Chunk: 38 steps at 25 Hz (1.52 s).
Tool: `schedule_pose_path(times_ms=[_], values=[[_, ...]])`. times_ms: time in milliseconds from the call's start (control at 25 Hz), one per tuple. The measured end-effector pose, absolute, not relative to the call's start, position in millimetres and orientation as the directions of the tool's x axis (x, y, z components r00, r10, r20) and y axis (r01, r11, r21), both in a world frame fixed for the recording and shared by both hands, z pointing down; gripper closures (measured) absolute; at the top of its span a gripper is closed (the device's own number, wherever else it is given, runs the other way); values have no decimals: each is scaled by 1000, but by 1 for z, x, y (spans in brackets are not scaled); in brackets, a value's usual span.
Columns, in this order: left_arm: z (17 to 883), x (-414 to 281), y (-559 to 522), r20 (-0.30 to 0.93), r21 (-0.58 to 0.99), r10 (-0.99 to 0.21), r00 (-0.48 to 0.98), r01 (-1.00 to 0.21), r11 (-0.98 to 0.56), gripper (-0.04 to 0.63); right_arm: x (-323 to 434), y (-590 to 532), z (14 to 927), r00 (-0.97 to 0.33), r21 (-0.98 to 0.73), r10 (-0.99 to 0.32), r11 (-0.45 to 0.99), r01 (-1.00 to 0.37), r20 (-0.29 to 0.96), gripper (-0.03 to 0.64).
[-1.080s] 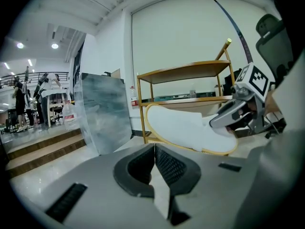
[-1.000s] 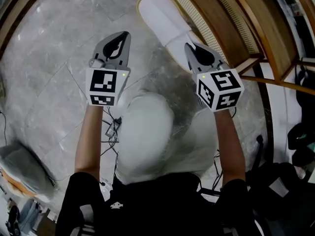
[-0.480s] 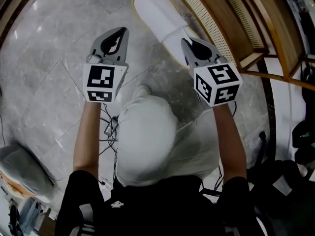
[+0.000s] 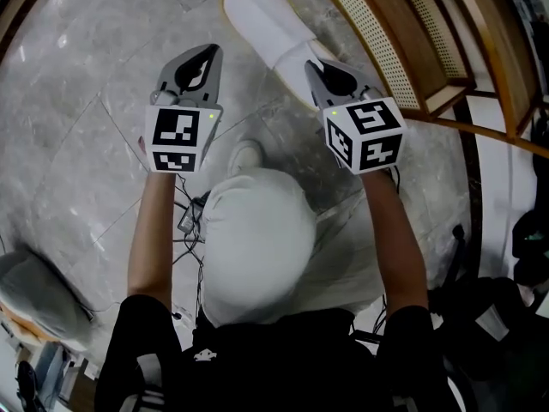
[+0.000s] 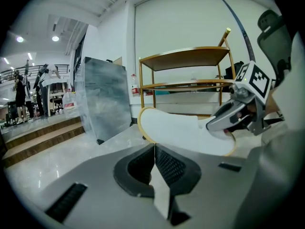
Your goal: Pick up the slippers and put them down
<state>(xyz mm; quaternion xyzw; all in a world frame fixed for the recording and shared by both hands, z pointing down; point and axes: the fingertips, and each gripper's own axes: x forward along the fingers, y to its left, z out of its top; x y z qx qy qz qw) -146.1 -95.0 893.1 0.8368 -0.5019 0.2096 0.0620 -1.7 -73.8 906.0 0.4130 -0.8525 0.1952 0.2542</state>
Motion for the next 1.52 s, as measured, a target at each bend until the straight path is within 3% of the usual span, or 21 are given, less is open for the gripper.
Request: schedule_pose_path(times_ms=[1080, 1520], values=[[1054, -145, -49, 676, 106, -587, 446, -847, -521, 591, -7, -34, 1073, -449, -159, -392, 584, -796, 803, 604], [1090, -150, -32, 730, 88, -545, 414, -846, -525, 590, -11, -9, 1123, -434, -213, -293, 563, -799, 852, 595]])
